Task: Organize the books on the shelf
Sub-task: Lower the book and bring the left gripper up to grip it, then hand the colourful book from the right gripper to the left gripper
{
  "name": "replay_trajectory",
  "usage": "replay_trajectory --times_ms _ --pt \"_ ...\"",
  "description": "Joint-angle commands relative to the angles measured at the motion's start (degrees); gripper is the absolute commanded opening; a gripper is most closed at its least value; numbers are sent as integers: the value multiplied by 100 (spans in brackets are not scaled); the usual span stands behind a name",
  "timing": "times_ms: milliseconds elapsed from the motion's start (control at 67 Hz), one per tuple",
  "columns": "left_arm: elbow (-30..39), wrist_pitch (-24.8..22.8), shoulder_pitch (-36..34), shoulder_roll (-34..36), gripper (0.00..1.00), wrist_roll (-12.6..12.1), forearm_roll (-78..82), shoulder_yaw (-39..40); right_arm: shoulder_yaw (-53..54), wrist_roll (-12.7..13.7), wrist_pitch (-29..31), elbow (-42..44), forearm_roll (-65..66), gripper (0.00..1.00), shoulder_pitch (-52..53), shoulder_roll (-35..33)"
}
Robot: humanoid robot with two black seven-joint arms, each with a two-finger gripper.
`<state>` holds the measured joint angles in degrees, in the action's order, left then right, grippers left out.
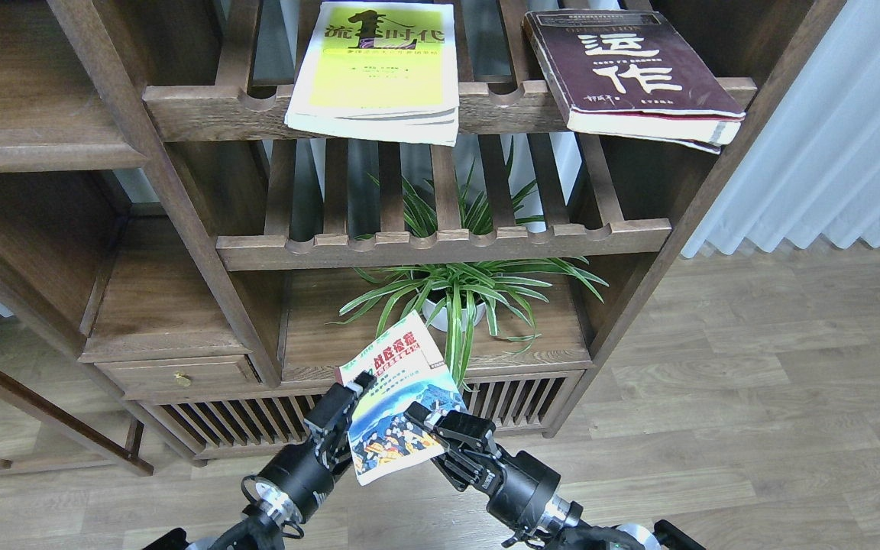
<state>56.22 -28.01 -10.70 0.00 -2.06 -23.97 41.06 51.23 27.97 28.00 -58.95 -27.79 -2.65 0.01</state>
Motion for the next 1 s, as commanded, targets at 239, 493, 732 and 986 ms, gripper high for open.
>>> replay_trajectory --times_ms 239,493,732,986 --pt "311 1 174 0 99 -22 -3 -98 -131 3 -224 -3 -1044 3 10 -1" --pt "302 1 323 0 99 -13 -3 -160 -140 3 -435 -143 -1518 2 10 -1" --pt "311 1 306 0 99 4 -12 -90 -263 3 -558 -328 -1897 2 2 -1" --pt "346 1 165 0 94 4 -231 -90 -342 3 -558 -293 -1888 2 -16 -1"
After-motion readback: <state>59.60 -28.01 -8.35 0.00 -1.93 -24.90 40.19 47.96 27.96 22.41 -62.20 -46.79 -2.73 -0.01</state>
